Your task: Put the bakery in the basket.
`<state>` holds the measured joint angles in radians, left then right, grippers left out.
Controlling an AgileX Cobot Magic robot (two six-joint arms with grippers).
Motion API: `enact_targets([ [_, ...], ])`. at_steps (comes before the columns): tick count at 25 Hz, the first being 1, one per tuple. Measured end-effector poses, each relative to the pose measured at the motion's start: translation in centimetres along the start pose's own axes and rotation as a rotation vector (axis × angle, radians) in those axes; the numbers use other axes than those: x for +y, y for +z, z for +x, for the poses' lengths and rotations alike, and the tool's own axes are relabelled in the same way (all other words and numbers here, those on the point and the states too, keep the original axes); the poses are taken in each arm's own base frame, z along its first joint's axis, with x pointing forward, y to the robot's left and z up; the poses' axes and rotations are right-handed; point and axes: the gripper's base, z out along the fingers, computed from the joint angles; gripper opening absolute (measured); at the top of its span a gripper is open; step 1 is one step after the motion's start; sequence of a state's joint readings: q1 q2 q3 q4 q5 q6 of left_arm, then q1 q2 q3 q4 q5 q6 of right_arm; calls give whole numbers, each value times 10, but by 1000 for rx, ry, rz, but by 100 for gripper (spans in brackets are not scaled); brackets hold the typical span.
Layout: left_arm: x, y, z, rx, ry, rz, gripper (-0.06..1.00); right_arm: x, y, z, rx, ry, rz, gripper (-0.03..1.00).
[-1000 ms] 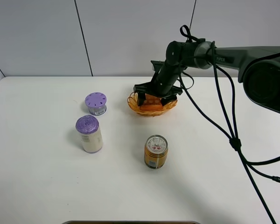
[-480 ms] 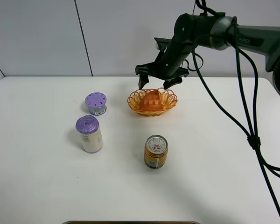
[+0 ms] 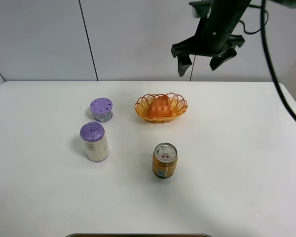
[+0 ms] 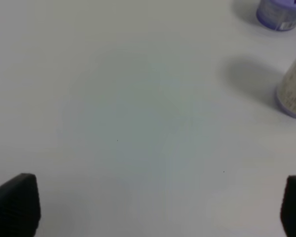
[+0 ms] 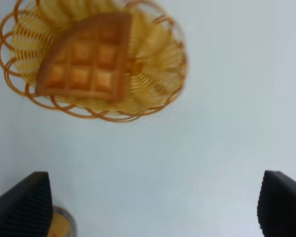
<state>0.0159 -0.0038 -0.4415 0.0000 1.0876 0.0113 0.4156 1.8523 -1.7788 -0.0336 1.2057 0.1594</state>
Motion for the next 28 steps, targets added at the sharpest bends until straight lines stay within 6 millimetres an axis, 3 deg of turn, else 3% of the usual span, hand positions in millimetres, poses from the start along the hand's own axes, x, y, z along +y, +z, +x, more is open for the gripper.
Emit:
enact_targets([
  [5,0,0,0,0,0,0,99,-9,-55,10,-123,10,43,82],
  [9,0,0,0,0,0,0,99,-15,-82,39,-146,10,48,82],
  [15,0,0,0,0,0,0,99,-30,-108,104,-135,39,97,82],
  [23,0,0,0,0,0,0,99,-46,-158,190,-283,75,86,82],
  [28,0,0,0,0,0,0,99,-56,-168,248,-369,83,93,82],
])
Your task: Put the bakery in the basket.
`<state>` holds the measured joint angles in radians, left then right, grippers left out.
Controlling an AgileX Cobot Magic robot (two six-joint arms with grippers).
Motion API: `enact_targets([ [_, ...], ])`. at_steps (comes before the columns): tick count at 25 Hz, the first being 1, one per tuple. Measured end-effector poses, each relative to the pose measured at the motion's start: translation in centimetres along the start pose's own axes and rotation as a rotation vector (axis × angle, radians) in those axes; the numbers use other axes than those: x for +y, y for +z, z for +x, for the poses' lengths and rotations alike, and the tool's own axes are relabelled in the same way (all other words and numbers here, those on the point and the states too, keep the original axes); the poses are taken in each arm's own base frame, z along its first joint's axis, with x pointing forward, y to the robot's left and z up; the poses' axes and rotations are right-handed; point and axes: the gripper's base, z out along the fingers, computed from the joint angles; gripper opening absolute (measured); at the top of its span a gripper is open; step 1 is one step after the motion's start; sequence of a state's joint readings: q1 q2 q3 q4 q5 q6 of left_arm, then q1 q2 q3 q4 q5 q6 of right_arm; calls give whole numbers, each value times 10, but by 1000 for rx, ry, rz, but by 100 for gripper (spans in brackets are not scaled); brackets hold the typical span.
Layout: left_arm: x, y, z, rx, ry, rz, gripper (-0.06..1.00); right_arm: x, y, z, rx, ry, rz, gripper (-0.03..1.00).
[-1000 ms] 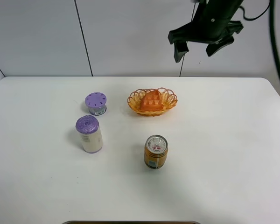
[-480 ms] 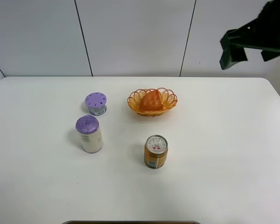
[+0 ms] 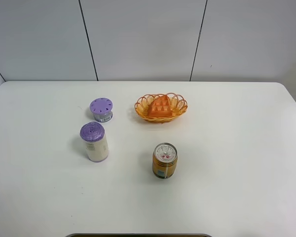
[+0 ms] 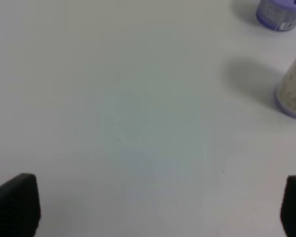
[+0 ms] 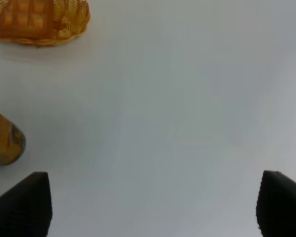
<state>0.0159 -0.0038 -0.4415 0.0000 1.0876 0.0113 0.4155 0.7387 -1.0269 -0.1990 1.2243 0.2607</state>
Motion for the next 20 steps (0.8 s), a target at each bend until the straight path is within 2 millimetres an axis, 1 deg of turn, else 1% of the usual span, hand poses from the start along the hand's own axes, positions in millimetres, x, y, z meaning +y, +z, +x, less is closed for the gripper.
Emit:
enact_targets([
  [4,0,0,0,0,0,0,99,-16,-6,42,-39,43,65,82],
  [8,0,0,0,0,0,0,99,-26,-4,80,-103,114,132,82],
  [12,0,0,0,0,0,0,99,-28,-3,103,-223,170,166,82],
  [13,0,0,0,0,0,0,99,-28,-6,107,-257,185,178,82],
  [17,0,0,0,0,0,0,99,-28,-16,120,-354,203,215,82],
  [20,0,0,0,0,0,0,99,-24,-16,127,-379,175,207,82],
])
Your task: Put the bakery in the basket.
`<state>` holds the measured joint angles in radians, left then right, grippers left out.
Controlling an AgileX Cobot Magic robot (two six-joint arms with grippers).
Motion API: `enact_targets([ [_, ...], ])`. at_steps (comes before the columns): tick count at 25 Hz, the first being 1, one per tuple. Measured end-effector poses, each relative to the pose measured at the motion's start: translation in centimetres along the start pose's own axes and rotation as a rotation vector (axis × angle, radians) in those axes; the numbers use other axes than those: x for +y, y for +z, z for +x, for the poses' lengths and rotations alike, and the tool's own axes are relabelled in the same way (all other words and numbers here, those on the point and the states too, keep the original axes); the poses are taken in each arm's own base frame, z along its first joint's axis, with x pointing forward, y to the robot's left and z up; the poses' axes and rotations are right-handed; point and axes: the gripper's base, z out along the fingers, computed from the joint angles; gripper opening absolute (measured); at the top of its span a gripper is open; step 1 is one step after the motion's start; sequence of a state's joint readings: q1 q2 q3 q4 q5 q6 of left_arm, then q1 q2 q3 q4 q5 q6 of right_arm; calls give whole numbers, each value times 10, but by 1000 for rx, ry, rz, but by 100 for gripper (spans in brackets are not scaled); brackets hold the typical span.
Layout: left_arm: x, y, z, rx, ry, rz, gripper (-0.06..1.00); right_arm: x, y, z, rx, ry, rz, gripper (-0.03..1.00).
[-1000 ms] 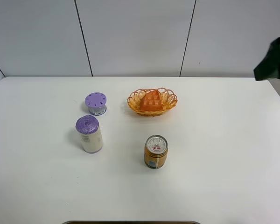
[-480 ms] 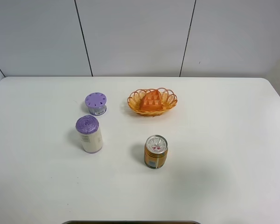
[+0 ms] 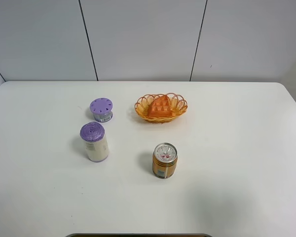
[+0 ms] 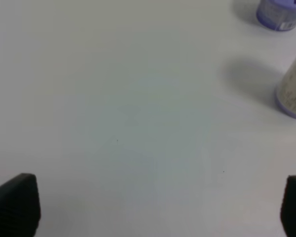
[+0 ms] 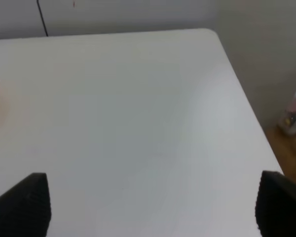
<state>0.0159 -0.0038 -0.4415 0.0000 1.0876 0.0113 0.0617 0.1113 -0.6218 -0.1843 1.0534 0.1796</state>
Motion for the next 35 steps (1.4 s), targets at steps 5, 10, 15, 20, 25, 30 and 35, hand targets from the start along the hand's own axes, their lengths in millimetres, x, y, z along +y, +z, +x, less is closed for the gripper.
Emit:
enact_targets([
  [5,0,0,0,0,0,0,99,3,-2,12,-16,-15,-45,82],
  [10,0,0,0,0,0,0,99,1,-10,19,-48,-15,-47,82],
  [15,0,0,0,0,0,0,99,1,-6,24,-12,-19,-43,82],
  [20,0,0,0,0,0,0,99,1,-5,25,-8,-19,-43,82],
  [25,0,0,0,0,0,0,99,1,-5,25,-6,-19,-43,82],
  [30,0,0,0,0,0,0,99,1,-5,25,-6,-19,-43,82],
  [35,0,0,0,0,0,0,99,1,-5,25,-6,-19,-43,82],
])
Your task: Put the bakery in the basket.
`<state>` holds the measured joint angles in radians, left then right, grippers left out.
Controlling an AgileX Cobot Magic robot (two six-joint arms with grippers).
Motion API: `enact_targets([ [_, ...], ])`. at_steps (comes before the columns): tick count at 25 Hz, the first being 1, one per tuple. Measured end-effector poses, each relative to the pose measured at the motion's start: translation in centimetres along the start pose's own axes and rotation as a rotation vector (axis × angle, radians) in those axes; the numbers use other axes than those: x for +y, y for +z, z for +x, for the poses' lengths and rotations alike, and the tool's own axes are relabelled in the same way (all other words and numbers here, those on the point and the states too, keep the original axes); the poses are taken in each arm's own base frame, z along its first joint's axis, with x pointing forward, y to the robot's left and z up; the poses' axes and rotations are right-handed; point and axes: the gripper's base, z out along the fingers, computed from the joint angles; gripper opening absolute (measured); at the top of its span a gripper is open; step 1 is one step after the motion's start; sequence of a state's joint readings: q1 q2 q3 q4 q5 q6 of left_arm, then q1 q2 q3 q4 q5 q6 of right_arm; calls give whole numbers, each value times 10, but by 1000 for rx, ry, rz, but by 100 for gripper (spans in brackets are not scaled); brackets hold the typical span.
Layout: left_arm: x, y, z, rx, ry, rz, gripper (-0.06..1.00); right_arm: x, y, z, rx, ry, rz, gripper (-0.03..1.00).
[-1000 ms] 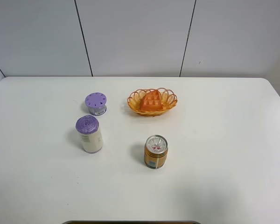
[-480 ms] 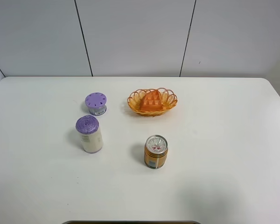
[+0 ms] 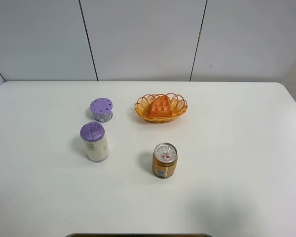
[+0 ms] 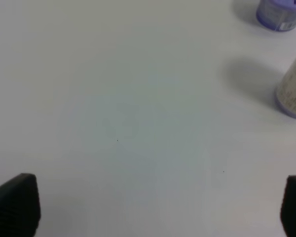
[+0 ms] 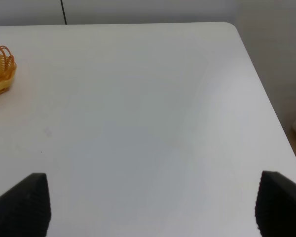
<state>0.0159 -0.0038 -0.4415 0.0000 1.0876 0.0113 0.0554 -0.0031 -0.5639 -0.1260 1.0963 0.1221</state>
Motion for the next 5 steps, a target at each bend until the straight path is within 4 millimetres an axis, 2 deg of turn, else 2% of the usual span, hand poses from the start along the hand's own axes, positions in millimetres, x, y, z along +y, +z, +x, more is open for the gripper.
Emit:
enact_targets([
  [5,0,0,0,0,0,0,99,0,0,0,0,0,0,82],
])
